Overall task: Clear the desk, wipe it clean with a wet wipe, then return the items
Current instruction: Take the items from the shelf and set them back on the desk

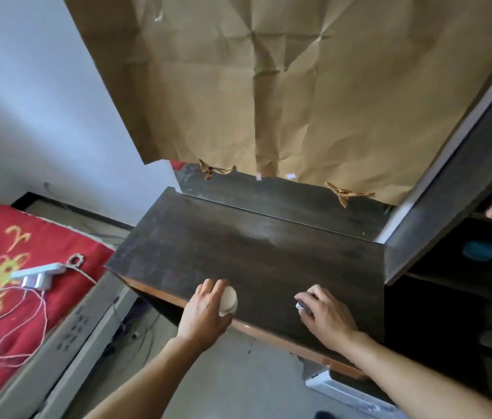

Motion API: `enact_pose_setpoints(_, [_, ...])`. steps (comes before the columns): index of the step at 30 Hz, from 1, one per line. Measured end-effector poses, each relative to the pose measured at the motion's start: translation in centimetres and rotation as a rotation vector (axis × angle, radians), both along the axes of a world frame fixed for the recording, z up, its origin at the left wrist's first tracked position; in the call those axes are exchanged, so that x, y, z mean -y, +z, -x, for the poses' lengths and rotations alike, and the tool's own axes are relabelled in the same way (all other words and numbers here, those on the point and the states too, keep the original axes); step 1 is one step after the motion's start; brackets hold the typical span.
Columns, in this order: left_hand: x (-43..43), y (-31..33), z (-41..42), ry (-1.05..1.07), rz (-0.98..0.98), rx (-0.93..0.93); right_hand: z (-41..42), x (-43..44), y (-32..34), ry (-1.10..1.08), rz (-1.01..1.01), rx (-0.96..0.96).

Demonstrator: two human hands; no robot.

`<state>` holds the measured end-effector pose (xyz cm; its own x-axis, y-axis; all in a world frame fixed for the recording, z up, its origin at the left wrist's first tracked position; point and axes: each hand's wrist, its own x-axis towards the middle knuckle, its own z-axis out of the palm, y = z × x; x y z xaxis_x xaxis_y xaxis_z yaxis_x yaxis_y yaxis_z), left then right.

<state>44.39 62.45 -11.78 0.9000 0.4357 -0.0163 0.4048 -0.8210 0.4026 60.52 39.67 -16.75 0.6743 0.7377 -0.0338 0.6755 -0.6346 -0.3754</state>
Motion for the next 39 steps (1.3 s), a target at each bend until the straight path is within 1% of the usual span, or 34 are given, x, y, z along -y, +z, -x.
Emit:
enact_pose_setpoints(5, [-5.4, 0.1, 2.1, 0.102, 0.006, 0.019, 0.2, -6.7, 0.7, 0.076, 0.001, 0.01])
enact_pose_setpoints(9, [-9.8, -1.0, 2.5, 0.138, 0.004, -0.002, -1.0, -12.0, 0.0, 0.101, 0.007, -0.02])
enact_pose_setpoints(15, [-18.7, -1.8, -0.7, 0.197, 0.009, -0.06, -4.4, -21.6, -1.4, 0.1, -0.01, -0.067])
enact_pose_setpoints(19, [-24.3, -2.3, -3.8, 0.21, -0.015, -0.057, -6.4, -28.0, -1.7, 0.129, -0.023, -0.098])
enact_pose_setpoints(22, [-27.3, -2.9, -5.5, 0.22, 0.008, -0.073, -7.2, -31.8, -2.0, 0.118, -0.006, -0.114])
enact_pose_setpoints(27, [-32.4, -4.7, -8.6, 0.164, 0.039, -0.117, -8.0, -37.8, -3.0, 0.105, 0.022, -0.123])
enact_pose_setpoints(32, [-37.7, -6.8, -11.9, 0.04, 0.08, -0.224, -8.1, -42.6, -3.9, -0.06, 0.052, -0.164])
enact_pose_setpoints(39, [-42.7, -8.8, -17.6, -0.154, 0.061, -0.266, -9.1, -48.0, -5.2, -0.228, 0.057, -0.175])
